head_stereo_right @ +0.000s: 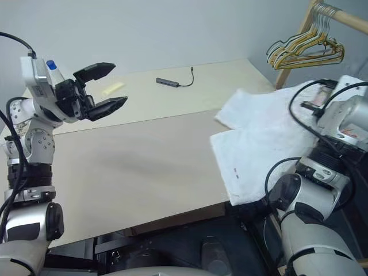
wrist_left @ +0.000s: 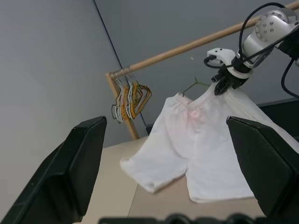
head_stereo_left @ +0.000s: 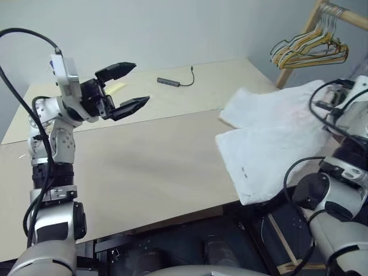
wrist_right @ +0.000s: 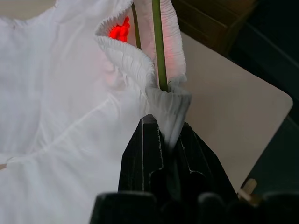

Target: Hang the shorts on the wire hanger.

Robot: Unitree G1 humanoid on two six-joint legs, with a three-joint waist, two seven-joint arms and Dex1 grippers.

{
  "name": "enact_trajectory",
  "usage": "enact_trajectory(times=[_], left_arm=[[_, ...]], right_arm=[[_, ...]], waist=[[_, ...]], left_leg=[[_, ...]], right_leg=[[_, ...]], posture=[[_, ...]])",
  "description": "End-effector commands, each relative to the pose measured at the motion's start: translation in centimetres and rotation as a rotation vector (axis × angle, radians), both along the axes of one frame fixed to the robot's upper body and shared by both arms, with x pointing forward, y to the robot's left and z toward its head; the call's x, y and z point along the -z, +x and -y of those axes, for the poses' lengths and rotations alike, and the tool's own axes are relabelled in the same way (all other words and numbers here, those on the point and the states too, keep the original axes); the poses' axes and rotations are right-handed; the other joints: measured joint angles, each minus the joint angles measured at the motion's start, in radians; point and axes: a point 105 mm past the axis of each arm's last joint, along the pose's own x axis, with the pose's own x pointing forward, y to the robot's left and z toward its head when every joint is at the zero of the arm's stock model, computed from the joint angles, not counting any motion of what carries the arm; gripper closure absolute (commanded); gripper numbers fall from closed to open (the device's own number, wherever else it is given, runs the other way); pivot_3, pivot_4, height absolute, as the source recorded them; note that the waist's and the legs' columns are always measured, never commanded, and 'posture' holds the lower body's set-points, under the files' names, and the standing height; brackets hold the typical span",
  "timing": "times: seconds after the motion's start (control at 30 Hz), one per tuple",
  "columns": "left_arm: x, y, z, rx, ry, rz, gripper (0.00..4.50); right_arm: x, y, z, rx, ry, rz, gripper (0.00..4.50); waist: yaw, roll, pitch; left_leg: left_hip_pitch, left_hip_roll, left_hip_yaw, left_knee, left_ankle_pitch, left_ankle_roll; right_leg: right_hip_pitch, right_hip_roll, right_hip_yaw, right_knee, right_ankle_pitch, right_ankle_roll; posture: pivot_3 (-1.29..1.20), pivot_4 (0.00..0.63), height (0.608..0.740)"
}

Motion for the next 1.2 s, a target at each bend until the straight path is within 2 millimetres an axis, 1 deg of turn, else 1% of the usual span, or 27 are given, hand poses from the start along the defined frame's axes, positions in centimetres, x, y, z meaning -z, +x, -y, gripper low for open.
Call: enact_trajectory(times=[0.03,0.1,0.13,0.2,0.27,0.33,0.4,0.5,0.7,0.87,0.93,1.1,1.2], left_arm=[[-1.6,-0.9,0.1,0.011,-0.029,0.057,0.05],[-1.9,-1.3,0.2,0.013,-0.044,0.063,0.05],[-1.9,-1.5,0.3,0.012,-0.047,0.064,0.05],[-1.9,-1.7,0.4,0.007,-0.053,0.065,0.05],[-1.9,-1.8,0.5,-0.002,-0.068,0.063,0.05],[-1.9,-1.7,0.5,-0.009,-0.082,0.060,0.05],[-1.8,-1.7,0.7,-0.008,-0.084,0.058,0.05],[-1.8,-2.0,1.0,0.002,-0.092,0.056,0.05],[-1.5,-2.6,1.0,0.012,-0.113,0.038,0.05],[-0.9,-3.6,1.3,0.071,-0.099,0.000,0.05],[-0.7,-3.9,1.4,0.086,-0.095,-0.010,0.05],[-0.5,-3.8,1.6,0.091,-0.098,-0.018,0.05],[-0.2,-3.6,1.8,0.088,-0.087,-0.023,0.05]], right_arm=[[-3.4,-1.0,3.0,0.170,-0.094,0.116,4.50],[-4.5,-1.2,3.9,0.216,-0.111,0.163,4.50],[-5.0,-1.1,4.1,0.223,-0.102,0.183,4.50],[-6.1,-0.8,4.6,0.245,-0.115,0.217,4.50],[-7.0,-0.5,5.2,0.276,-0.097,0.262,4.50],[-7.5,0.2,5.3,0.280,-0.048,0.303,4.50],[-8.2,0.8,5.6,0.300,-0.033,0.336,4.50],[-8.6,1.4,6.2,0.340,-0.010,0.343,4.50],[-7.5,1.7,7.4,0.385,0.019,0.305,4.50],[-5.9,1.7,7.7,0.410,0.087,0.268,4.50],[-5.4,1.7,7.8,0.414,0.088,0.258,4.50],[-4.4,1.3,8.5,0.432,0.085,0.240,4.50],[-4.0,0.7,9.2,0.451,0.077,0.232,4.50]], waist=[[-0.002,0.000,0.000],[-0.003,0.001,0.000],[-0.005,0.002,0.000],[-0.010,0.006,0.000],[-0.018,0.007,0.001],[-0.025,0.007,0.001],[-0.032,0.007,0.001],[-0.042,0.007,0.001],[-0.045,0.007,0.001],[-0.045,0.008,0.002],[-0.045,0.008,0.002],[-0.045,0.008,0.001],[-0.043,0.008,0.001]], left_leg=[[0.000,0.000,0.000,0.000,0.000,0.000],[0.000,0.000,0.000,0.000,-0.001,0.002],[0.000,0.000,0.000,0.000,-0.003,0.006],[0.001,0.000,0.000,-0.001,-0.004,0.006],[0.003,0.000,0.000,-0.002,-0.004,0.006],[0.005,0.000,0.000,-0.003,-0.004,0.006],[0.007,-0.001,0.000,-0.003,-0.004,0.007],[0.012,-0.001,0.000,-0.004,-0.005,0.009],[0.015,-0.001,0.000,-0.007,-0.006,0.010],[0.015,-0.001,0.001,-0.013,-0.006,0.010],[0.015,-0.001,0.002,-0.016,-0.005,0.009],[0.015,-0.001,0.002,-0.019,-0.005,0.009],[0.015,-0.001,0.003,-0.019,-0.005,0.009]], right_leg=[[0.000,0.000,0.000,0.000,0.000,0.000],[0.000,0.000,0.001,0.000,0.000,0.000],[0.000,0.000,0.001,0.000,0.000,0.000],[0.000,0.000,0.002,0.000,0.000,0.000],[0.001,0.000,0.003,0.000,0.000,0.000],[0.002,0.000,0.003,0.000,0.000,0.000],[0.005,0.000,0.003,-0.001,0.000,0.000],[0.010,0.000,0.004,-0.003,0.000,0.000],[0.014,0.000,0.004,-0.006,0.000,0.000],[0.014,0.000,0.006,-0.009,0.000,0.000],[0.015,0.001,0.006,-0.011,0.000,0.000],[0.015,0.001,0.006,-0.016,0.000,0.001],[0.014,0.001,0.006,-0.018,0.000,0.001]], posture=[[-0.11,0.000,0.740],[-0.11,0.000,0.740],[-0.11,0.000,0.740],[-0.11,0.000,0.740],[-0.12,0.000,0.740],[-0.12,0.000,0.740],[-0.11,0.000,0.740],[-0.11,0.000,0.740],[-0.10,0.000,0.740],[-0.09,0.000,0.740],[-0.09,0.000,0.740],[-0.10,0.000,0.740],[-0.10,0.000,0.740]])
